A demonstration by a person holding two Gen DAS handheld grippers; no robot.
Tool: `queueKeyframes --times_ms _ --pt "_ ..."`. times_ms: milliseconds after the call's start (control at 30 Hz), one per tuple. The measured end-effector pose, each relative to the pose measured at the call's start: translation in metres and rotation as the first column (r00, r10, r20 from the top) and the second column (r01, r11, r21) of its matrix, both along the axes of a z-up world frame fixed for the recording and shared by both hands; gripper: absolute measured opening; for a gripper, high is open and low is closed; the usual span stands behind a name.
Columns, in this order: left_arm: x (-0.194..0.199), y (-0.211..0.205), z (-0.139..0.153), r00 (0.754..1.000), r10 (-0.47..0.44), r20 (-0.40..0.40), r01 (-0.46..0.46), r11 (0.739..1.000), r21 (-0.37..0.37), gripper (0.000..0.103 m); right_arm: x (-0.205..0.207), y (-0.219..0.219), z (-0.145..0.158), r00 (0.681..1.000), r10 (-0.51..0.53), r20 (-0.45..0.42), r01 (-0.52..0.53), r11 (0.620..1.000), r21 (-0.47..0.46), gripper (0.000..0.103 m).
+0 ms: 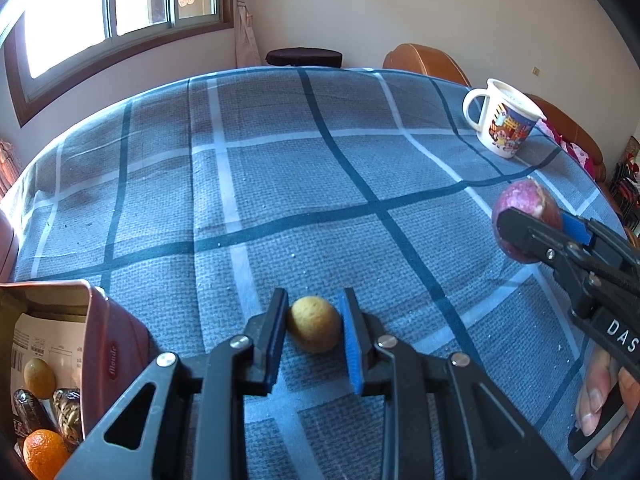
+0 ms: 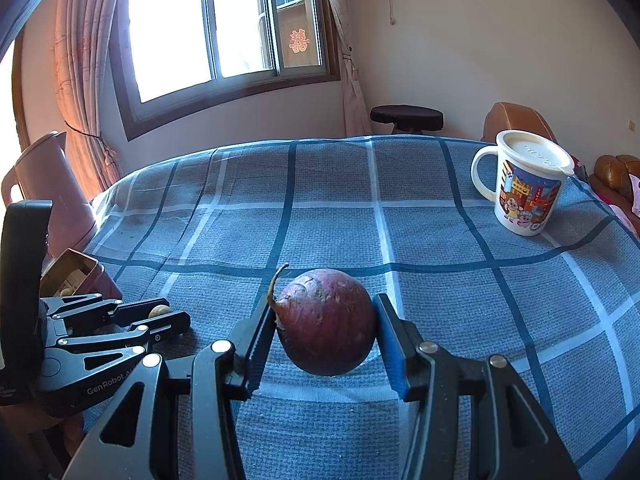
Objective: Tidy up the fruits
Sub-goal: 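Lift the yellow fruit with the left tool while the right tool lifts the red-purple fruit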
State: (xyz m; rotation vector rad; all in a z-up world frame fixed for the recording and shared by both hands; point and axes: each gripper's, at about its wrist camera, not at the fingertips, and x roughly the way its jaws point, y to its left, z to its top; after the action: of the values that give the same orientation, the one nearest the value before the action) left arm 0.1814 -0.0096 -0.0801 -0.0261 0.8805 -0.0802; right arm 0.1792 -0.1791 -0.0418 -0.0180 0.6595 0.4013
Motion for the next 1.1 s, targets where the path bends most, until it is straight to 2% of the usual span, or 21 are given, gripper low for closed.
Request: queueKeyframes --times_ms 600,1100 --pt "-0.023 -0.001 0.021 0.988 -0.008 0.152 0.006 1.000 0.014 0.028 -0.012 0.001 0.007 0.998 0.027 0.063 -0.028 0.999 0.014 0.051" --pt "-0.031 -0.003 0.027 0.978 0.003 0.210 -0.007 1.000 0.017 0.028 -0.022 -0.001 0.013 0.992 0.038 0.122 -0.042 0.999 0.030 0.051"
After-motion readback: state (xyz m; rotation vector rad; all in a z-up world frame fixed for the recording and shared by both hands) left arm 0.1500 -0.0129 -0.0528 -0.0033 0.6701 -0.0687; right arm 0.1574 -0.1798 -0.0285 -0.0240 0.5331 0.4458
